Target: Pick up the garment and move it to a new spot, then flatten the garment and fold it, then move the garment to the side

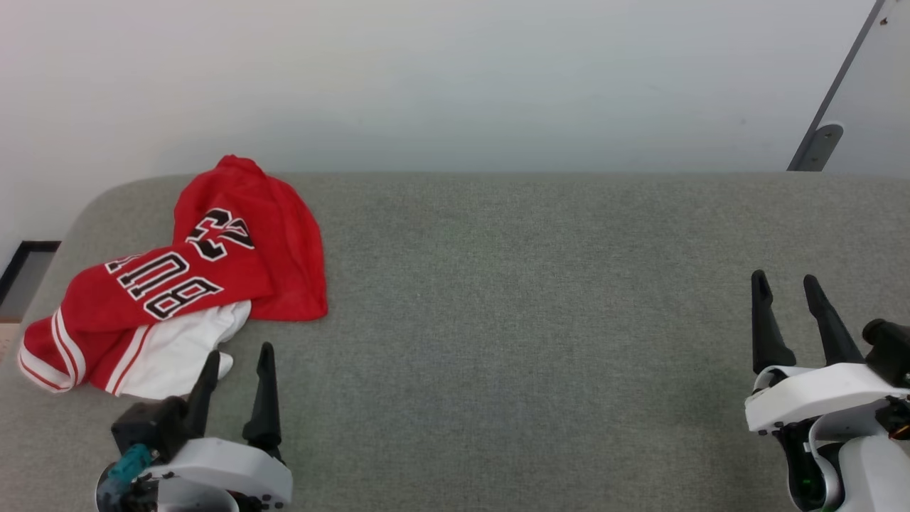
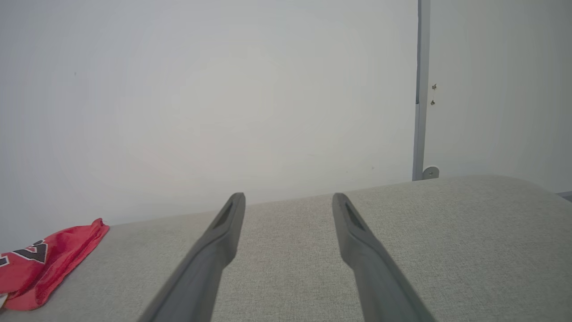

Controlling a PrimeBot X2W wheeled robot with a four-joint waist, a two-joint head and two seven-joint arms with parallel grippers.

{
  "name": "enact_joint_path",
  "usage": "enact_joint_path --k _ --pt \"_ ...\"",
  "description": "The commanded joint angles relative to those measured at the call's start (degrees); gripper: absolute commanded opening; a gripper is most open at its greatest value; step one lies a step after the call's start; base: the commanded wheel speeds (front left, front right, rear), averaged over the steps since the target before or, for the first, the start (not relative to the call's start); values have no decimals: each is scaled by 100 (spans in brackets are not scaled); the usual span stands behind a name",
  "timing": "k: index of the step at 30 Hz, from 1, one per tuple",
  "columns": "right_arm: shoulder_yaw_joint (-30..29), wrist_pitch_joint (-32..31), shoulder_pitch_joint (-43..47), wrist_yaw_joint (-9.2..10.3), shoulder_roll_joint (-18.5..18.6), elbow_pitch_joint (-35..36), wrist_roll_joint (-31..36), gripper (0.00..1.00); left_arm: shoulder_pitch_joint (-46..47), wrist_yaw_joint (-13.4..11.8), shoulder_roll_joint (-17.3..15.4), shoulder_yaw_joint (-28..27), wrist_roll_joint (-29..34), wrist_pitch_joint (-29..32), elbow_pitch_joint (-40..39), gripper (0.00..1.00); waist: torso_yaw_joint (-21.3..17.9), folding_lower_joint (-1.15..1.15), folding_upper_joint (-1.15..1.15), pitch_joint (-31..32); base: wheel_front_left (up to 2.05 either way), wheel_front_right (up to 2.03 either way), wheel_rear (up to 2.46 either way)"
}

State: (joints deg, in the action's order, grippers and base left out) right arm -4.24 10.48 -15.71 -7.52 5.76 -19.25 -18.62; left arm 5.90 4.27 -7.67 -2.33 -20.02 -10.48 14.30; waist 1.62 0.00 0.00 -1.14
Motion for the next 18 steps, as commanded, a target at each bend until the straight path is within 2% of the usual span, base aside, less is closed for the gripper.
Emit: enact_joint_path --k 1,18 --pt "7 52 20 4 -7 16 165 100 13 -16 -43 11 149 -52 8 100 -2 0 0 20 0 0 0" --pt "-124 263 106 5 -19 -111 839 100 -33 77 -35 -39 812 -258 293 100 21 0 0 128 0 0 0"
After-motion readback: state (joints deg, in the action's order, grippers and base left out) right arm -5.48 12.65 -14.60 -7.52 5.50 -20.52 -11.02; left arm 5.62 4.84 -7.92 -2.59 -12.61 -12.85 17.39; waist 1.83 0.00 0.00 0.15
